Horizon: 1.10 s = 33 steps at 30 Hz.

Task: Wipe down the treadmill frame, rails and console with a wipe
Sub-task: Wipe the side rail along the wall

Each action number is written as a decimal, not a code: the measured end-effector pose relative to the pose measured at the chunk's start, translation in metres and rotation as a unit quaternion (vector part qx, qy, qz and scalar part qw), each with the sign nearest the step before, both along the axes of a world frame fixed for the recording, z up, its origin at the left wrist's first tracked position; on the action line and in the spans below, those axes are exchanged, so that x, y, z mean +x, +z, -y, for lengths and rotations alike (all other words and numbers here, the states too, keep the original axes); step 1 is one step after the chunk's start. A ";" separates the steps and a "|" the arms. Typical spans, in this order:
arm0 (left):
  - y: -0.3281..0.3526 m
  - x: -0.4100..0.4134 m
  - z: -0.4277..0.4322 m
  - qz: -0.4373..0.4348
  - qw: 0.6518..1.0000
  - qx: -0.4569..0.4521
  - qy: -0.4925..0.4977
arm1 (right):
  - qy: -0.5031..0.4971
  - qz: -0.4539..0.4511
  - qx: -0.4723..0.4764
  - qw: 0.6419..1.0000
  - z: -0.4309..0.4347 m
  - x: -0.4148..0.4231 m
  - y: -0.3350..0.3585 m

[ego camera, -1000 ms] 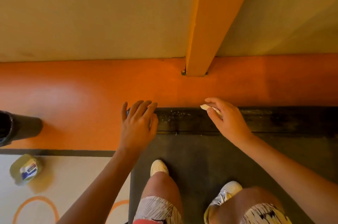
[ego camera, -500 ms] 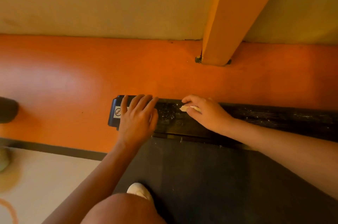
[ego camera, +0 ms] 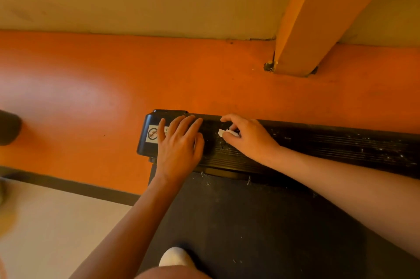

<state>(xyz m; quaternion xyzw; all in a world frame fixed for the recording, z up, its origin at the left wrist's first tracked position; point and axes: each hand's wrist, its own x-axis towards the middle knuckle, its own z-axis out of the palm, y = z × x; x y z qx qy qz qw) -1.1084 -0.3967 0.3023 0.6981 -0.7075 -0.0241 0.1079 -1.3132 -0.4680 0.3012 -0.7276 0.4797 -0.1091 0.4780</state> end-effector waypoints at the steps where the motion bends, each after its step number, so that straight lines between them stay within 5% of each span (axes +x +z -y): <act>1: -0.003 -0.002 -0.002 -0.008 1.000 0.004 0.004 | 0.003 -0.005 -0.011 1.000 -0.001 -0.003 0.001; 16: -0.033 -0.079 0.026 -0.090 0.991 0.084 -0.049 | 0.029 -0.153 -0.230 0.961 -0.024 -0.074 -0.017; 33: -0.044 -0.049 0.014 -0.144 0.984 0.107 -0.016 | 0.052 -0.210 -0.248 0.944 -0.037 -0.099 -0.046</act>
